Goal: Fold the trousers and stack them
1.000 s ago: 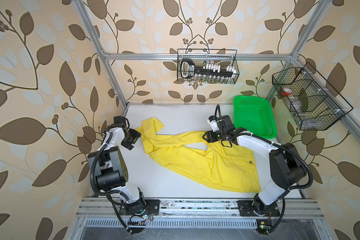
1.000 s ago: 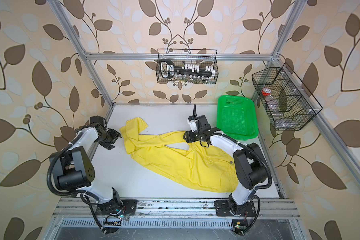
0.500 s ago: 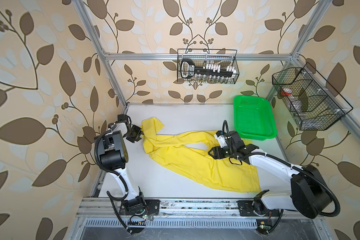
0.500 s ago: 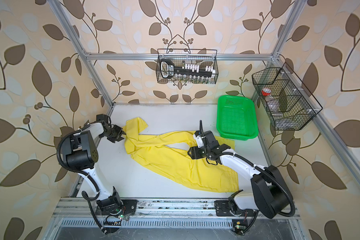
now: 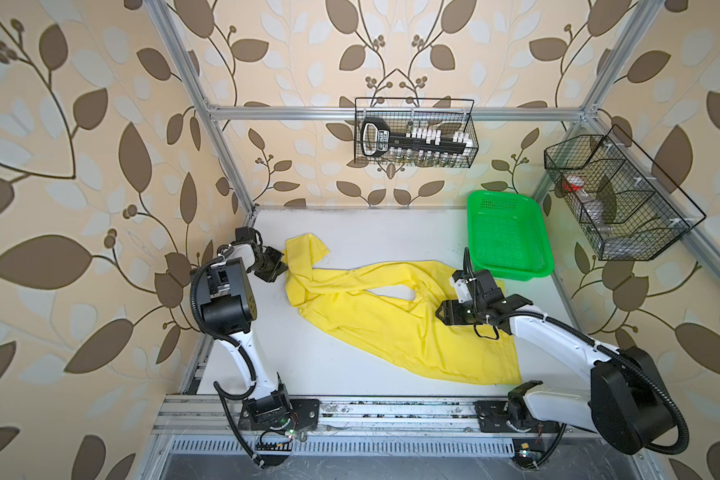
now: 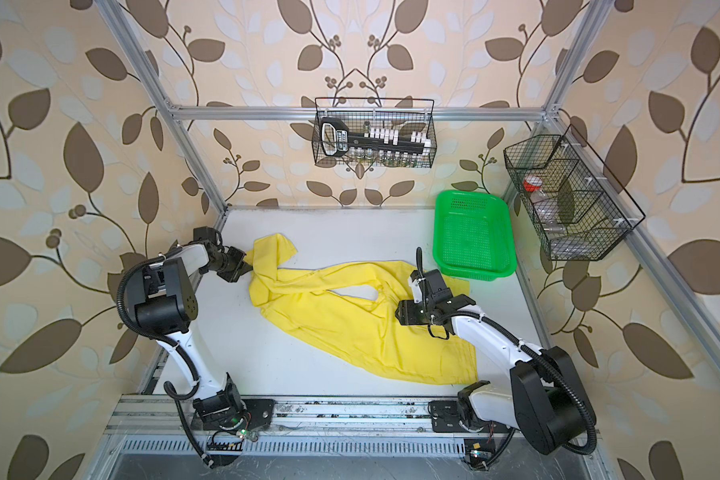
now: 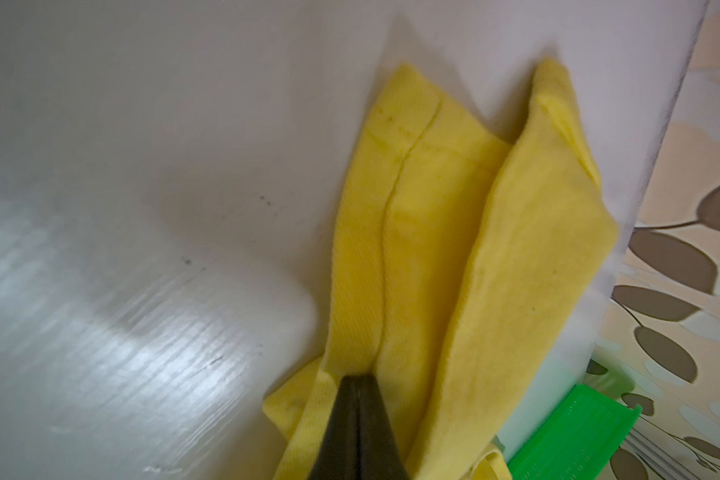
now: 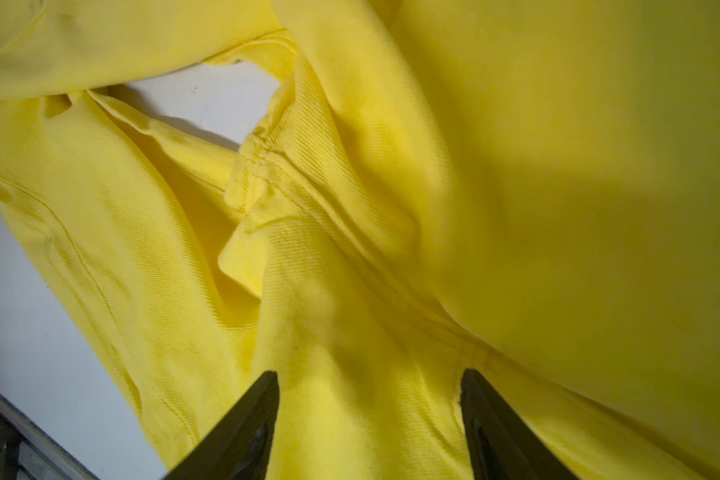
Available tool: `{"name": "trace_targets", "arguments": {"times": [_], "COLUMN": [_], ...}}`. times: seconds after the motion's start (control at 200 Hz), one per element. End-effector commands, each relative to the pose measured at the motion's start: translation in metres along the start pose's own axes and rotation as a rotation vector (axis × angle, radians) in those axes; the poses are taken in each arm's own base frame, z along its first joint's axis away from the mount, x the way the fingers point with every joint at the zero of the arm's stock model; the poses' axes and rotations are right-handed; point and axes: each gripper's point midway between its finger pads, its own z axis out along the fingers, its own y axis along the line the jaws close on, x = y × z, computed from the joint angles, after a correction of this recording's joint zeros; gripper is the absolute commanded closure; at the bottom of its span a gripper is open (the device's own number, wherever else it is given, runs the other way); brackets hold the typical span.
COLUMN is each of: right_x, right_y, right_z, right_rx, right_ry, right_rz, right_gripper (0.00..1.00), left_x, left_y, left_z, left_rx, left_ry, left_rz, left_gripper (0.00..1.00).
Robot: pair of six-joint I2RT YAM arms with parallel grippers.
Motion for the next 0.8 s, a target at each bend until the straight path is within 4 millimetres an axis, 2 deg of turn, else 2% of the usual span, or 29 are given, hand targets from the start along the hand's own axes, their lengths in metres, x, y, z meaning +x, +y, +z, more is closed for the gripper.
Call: {"name": "trace_targets", "arguments": {"times": [0.0,0.035,0.13,0.185,0.265,0.345,0.44,0.5,0.6,0.745,0.8], "right_x": [0.011,0.012,0.013,0.013,0.012,0.01,0.008,0.007,0.006,0.007,0.007], "right_y": [-0.01,-0.01,-0.01,-0.009,-0.008,-0.007,-0.005,-0.005,-0.003,-0.004,-0.004], "right_z": [-0.001,0.0,0.002,0.003,0.003,0.003,0.003,0.003,0.003,0.005,0.005], "right_rx": [0.042,0.04,0.036,0.032,0.027,0.019,0.012,0.009,0.003,0.008,0.008], "right_ry": [0.027,0.031,0.038,0.037,0.034,0.03,0.024,0.021,0.021,0.028,0.029], "right_rz": [0.001,0.0,0.001,0.002,0.006,0.01,0.018,0.023,0.025,0.028,0.028], "right_gripper": [0.3,0.3,0.3,0.3,0.3,0.3,0.29,0.29,0.29,0.3,0.29], "left_x": [-0.013,-0.015,-0.016,-0.018,-0.018,-0.017,-0.02,-0.021,-0.022,-0.023,-0.024], "left_y": [-0.016,-0.016,-0.012,-0.007,-0.009,-0.009,-0.012,-0.014,-0.015,-0.015,-0.015], "left_z": [-0.021,-0.025,-0.03,-0.03,-0.024,-0.012,-0.002,0.004,0.011,0.013,0.011], "left_rx": [0.006,-0.005,-0.048,-0.078,-0.057,-0.031,0.001,0.016,0.033,0.043,0.036], "left_ry": [-0.053,-0.066,-0.075,-0.084,-0.072,-0.045,-0.038,-0.025,-0.014,-0.014,-0.02], "left_rz": [0.081,0.1,0.151,0.172,0.169,0.139,0.126,0.112,0.089,0.076,0.076], "left_gripper": [1.0,1.0,0.65,0.51,0.41,0.36,0.35,0.38,0.49,0.75,0.81]}}
